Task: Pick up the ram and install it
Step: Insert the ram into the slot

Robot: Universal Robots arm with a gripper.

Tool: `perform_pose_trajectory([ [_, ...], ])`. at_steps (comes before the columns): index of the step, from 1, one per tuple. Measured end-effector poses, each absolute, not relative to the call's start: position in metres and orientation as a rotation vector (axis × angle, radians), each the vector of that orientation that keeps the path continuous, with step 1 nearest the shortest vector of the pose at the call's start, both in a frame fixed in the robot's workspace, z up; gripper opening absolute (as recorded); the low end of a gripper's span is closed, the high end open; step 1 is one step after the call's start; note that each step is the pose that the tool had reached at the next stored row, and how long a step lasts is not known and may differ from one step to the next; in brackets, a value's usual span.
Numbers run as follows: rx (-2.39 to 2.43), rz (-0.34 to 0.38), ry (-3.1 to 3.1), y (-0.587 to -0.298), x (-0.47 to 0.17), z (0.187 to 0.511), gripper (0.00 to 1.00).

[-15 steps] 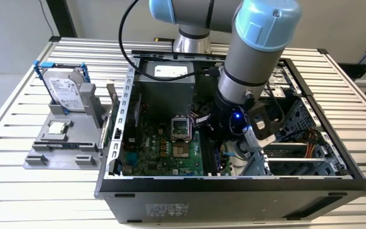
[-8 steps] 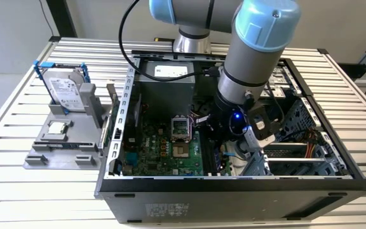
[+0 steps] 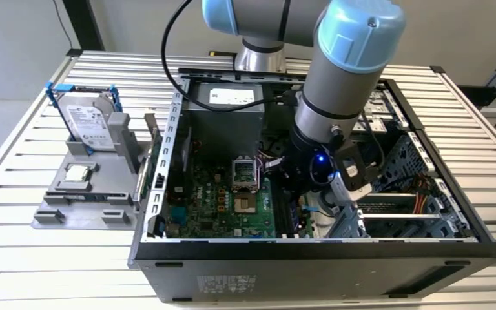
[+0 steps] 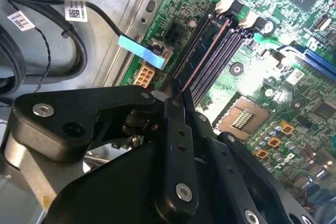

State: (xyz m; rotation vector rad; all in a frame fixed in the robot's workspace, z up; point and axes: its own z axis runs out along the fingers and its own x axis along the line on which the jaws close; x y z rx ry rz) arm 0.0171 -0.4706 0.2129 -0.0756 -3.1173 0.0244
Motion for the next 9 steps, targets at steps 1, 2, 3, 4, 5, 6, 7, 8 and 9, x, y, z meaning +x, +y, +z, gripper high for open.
perform_pose_trajectory([
  [1, -0.076, 0.024, -3.117, -0.4705, 0.0171, 0.212, 0.0],
  [2, -0.076, 0.024, -3.117, -0.4706, 0.0171, 0.2115, 0.0],
  [3, -0.076, 0.025, -3.117, -0.4706, 0.0171, 0.2115, 0.0],
  [4, -0.076, 0.025, -3.117, -0.4706, 0.0171, 0.2115, 0.0],
  [5, -0.076, 0.025, -3.117, -0.4706, 0.0171, 0.2114, 0.0],
  [6, -0.076, 0.025, -3.117, -0.4706, 0.0171, 0.2113, 0.0],
  [7, -0.076, 0.024, -3.117, -0.4706, 0.0171, 0.2111, 0.0],
  [8, -0.076, 0.025, -3.117, -0.4706, 0.017, 0.2111, 1.0],
  [9, -0.076, 0.025, -3.117, -0.4706, 0.017, 0.211, 1.0],
])
